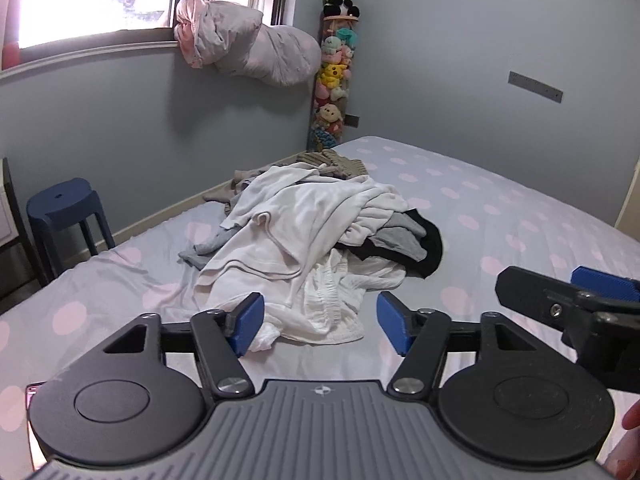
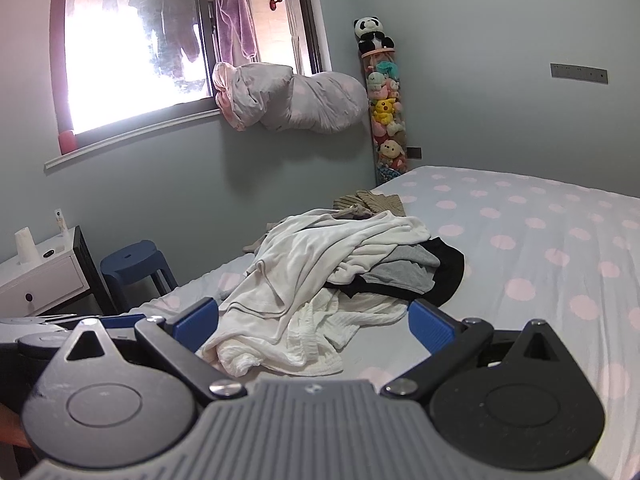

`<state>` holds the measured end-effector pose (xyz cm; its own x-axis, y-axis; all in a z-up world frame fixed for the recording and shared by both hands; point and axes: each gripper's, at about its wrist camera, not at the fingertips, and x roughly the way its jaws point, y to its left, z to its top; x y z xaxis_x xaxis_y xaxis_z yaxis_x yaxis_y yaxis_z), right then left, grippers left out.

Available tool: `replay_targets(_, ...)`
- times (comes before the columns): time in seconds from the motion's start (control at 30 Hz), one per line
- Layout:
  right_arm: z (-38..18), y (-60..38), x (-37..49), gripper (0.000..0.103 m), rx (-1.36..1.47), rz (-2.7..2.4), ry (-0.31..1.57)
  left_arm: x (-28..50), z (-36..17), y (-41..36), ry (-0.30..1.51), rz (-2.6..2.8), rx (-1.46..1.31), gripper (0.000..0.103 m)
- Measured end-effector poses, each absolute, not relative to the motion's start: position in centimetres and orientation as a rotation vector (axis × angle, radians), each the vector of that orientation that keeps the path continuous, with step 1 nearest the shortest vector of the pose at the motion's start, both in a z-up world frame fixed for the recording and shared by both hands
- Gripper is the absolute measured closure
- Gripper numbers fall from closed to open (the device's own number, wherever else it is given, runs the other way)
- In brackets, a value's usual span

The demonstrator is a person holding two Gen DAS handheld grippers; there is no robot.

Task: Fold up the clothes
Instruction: 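Approach the clothes pile on the bed with both tools open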

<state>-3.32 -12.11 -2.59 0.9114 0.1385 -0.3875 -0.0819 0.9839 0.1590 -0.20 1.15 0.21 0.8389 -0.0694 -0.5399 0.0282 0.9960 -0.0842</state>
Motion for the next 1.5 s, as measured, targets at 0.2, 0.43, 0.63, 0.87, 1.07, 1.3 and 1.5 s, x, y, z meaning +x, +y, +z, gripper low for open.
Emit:
replay_targets(0.2,-2.6,-12.2,-3.4,0.001,0.139,0.115,0.407,-0.2,0.3,0.8,0.573,-0.049,-0.063,0.046)
replay_targets(0.43,-2.8,-12.2,-3.6,0.001,0.142,0.101,0.410,-0.1,0.3,0.6,0.579,-0.045,-0.052,0.045)
replay_targets(0.63,-3.1,-12.6,-3.9,0.001,0.158,0.081,0.417,0.0,0.0,0.4,0.595,-0.045,-0.042,0.044)
replay_targets(0.87,-3.3,-12.7,-4.0,0.001,0.169,0.075,0.418,0.0,-0.2,0.3,0.605,-0.048,-0.030,0.044)
replay_targets(1.07,-3.5,-12.6,-3.8,0.001,0.176,0.077,0.425,0.2,-0.4,0.2,0.615,-0.051,-0.024,0.044)
replay_targets(1.3,-3.6,-12.6,-3.9,0.001,0.178,0.074,0.419,0.3,-0.7,0.0,0.623,-0.049,-0.013,0.044)
replay_targets(1.5,-3.9,-12.7,-3.5,0.001,0.184,0.074,0.423,0.5,-0.9,-0.1,0.629,-0.049,-0.006,0.044)
